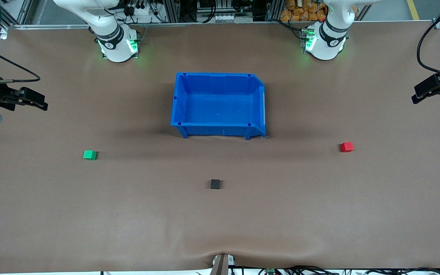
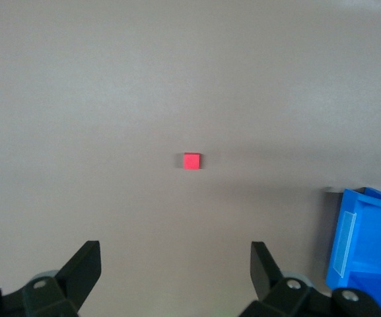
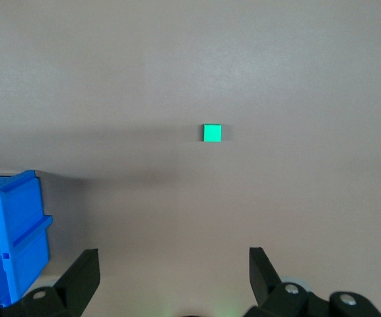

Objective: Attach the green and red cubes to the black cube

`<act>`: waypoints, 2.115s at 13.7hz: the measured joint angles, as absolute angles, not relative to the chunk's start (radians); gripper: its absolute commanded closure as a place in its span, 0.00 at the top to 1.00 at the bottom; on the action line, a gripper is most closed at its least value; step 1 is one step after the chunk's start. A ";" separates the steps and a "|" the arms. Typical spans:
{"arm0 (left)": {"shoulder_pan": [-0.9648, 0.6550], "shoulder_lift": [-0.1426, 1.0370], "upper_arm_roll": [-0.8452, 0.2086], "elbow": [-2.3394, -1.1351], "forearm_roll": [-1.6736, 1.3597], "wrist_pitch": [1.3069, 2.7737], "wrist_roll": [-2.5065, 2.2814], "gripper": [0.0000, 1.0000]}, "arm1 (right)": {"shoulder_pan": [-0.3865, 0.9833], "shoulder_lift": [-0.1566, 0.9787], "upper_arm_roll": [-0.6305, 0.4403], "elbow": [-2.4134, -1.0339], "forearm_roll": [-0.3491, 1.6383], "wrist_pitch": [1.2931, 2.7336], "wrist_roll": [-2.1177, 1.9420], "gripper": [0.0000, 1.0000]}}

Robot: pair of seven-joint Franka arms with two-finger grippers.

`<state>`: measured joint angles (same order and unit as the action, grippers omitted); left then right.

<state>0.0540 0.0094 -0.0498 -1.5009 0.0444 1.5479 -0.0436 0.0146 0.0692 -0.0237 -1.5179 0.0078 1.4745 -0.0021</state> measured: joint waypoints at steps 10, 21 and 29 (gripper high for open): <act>0.050 0.010 -0.051 -1.501 0.044 1.549 -0.044 1.00 | 0.015 0.072 -0.024 -1.518 0.008 1.474 -0.002 1.00; 0.050 0.211 -0.051 -1.497 0.065 1.571 -0.044 1.00 | 0.015 0.073 -0.023 -1.518 0.008 1.475 -0.002 1.00; 0.048 0.268 -0.050 -1.472 0.068 1.579 -0.044 1.00 | 0.015 0.075 -0.023 -1.518 0.008 1.474 -0.002 1.00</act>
